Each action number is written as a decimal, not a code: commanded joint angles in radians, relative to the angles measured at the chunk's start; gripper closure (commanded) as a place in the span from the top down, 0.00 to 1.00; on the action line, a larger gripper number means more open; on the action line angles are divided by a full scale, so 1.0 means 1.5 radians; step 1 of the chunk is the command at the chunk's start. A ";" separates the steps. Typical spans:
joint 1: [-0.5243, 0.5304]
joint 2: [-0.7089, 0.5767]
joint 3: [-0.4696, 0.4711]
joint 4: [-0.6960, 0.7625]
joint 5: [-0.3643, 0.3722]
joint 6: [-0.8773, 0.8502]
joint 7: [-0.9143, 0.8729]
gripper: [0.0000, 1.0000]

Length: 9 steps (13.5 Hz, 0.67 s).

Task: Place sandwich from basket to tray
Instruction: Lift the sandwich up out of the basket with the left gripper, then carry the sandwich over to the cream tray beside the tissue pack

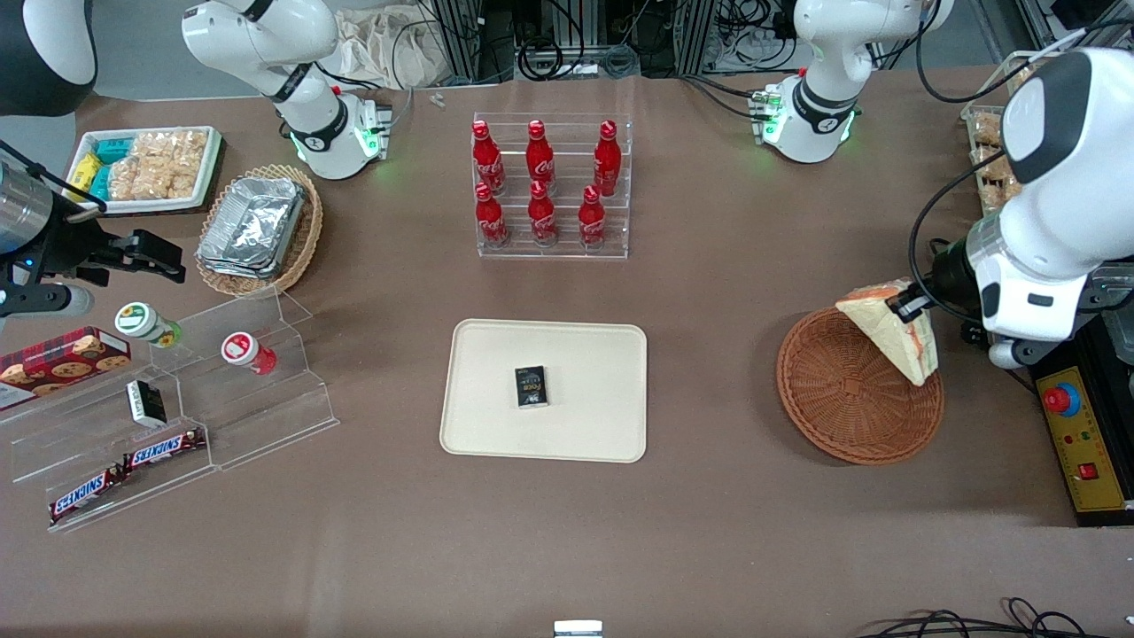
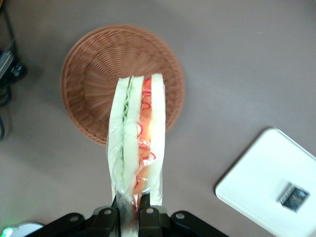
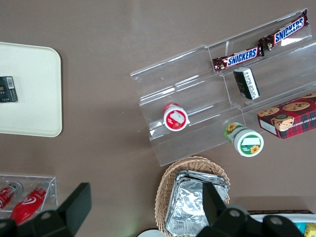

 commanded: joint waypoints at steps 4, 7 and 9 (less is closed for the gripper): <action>-0.002 0.050 -0.124 0.047 -0.002 -0.011 0.143 0.00; -0.014 0.114 -0.198 0.047 0.005 0.056 0.146 0.00; -0.069 0.162 -0.198 0.046 0.029 0.098 0.136 0.00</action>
